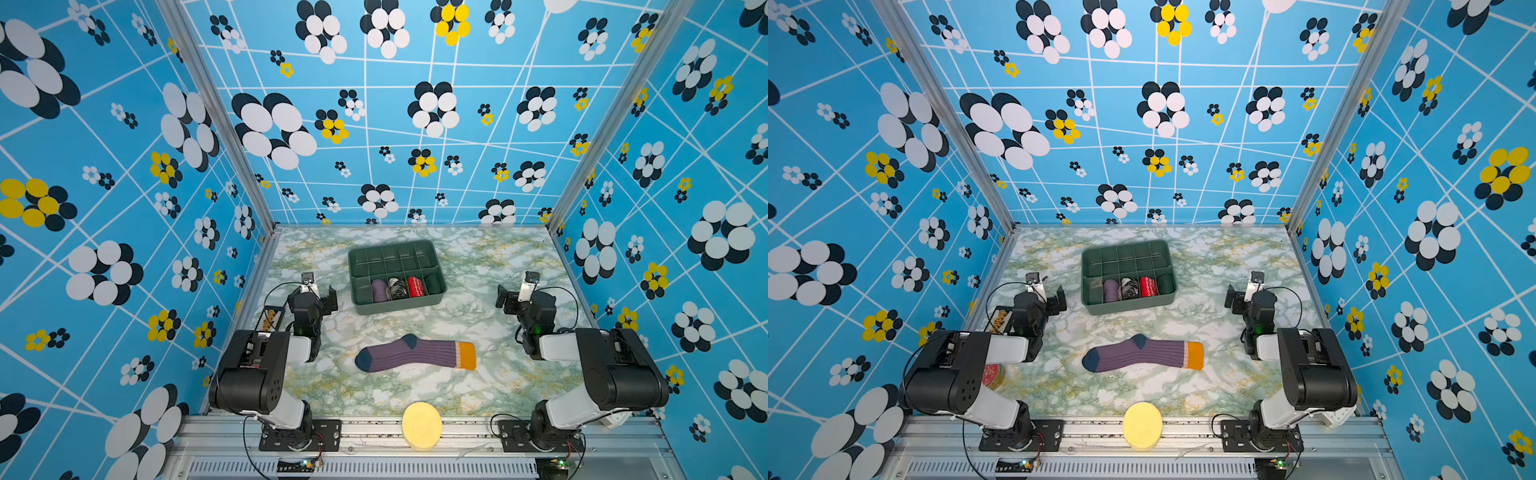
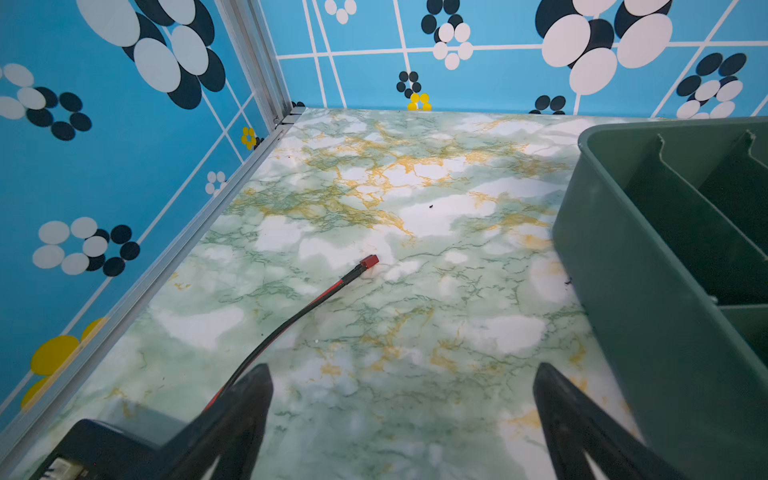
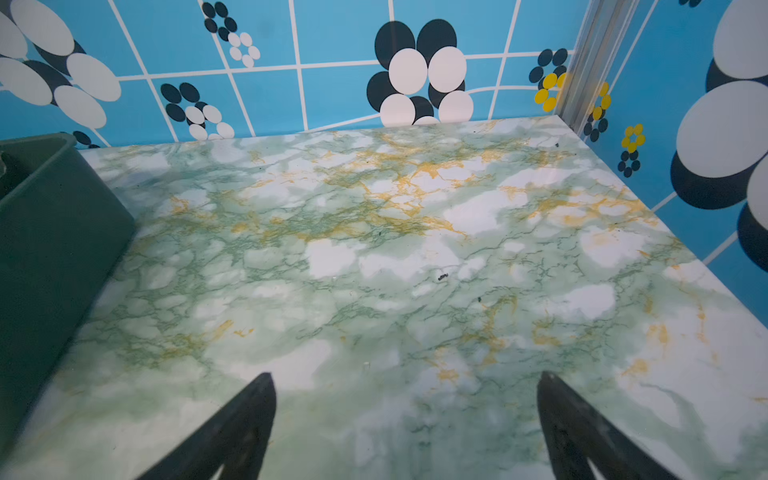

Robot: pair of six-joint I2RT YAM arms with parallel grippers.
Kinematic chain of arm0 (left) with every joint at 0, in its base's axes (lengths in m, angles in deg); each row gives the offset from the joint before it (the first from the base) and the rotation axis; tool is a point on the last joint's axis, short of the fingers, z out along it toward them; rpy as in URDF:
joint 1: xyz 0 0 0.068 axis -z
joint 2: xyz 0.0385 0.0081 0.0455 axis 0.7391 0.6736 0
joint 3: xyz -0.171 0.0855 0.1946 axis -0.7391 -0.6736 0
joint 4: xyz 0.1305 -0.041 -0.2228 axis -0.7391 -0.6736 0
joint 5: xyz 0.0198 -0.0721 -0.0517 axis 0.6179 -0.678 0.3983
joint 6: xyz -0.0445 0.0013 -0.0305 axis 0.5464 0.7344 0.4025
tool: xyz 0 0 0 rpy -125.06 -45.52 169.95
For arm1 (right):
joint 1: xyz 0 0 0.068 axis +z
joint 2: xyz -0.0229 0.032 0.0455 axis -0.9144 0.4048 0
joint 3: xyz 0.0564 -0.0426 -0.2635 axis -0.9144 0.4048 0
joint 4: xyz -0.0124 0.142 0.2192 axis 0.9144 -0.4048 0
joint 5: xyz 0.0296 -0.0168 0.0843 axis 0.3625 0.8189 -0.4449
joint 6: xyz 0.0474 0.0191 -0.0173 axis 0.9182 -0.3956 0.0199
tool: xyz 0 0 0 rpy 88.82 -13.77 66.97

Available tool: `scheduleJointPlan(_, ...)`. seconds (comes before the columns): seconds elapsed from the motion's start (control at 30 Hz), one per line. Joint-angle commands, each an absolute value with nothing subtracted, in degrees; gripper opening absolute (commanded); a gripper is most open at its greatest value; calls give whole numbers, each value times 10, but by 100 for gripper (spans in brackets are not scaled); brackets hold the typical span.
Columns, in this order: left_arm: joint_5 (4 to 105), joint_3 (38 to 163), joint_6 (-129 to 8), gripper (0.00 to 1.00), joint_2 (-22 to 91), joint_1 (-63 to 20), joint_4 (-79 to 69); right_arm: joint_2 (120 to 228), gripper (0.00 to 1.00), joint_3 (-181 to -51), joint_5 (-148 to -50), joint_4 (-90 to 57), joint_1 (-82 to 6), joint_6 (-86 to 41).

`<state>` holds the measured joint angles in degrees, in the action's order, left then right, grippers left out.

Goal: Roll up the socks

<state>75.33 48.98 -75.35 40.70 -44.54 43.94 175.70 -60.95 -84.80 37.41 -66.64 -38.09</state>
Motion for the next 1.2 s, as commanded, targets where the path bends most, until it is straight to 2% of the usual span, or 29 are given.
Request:
scheduleJointPlan(0.0, 755, 494, -758, 99, 413, -442, 452, 1757, 100, -617, -854, 367, -666, -385)
scheduleJointPlan(0.7, 752, 494, -757, 98, 412, -443, 451, 1752, 99, -624, -843, 347, -667, -379)
scheduleJointPlan(0.8, 750, 495, -761, 94, 410, -444, 454, 1716, 99, -656, -818, 254, -667, -369)
scheduleJointPlan(0.93, 698, 584, -767, 68, 323, -443, 219, 1652, 93, -769, -830, -17, -667, -355)
scheduleJointPlan(1.03, 642, 638, -733, 72, 276, -440, 85, 1611, 89, -817, -885, -139, -667, -329)
scheduleJointPlan(1.07, 622, 646, -716, 80, 257, -437, 54, 1594, 89, -821, -899, -160, -666, -308)
scheduleJointPlan(1.1, 607, 649, -700, 84, 240, -432, 35, 1579, 88, -823, -910, -179, -666, -290)
scheduleJointPlan(1.17, 600, 650, -681, 85, 192, -401, -9, 1546, 87, -832, -945, -238, -663, -260)
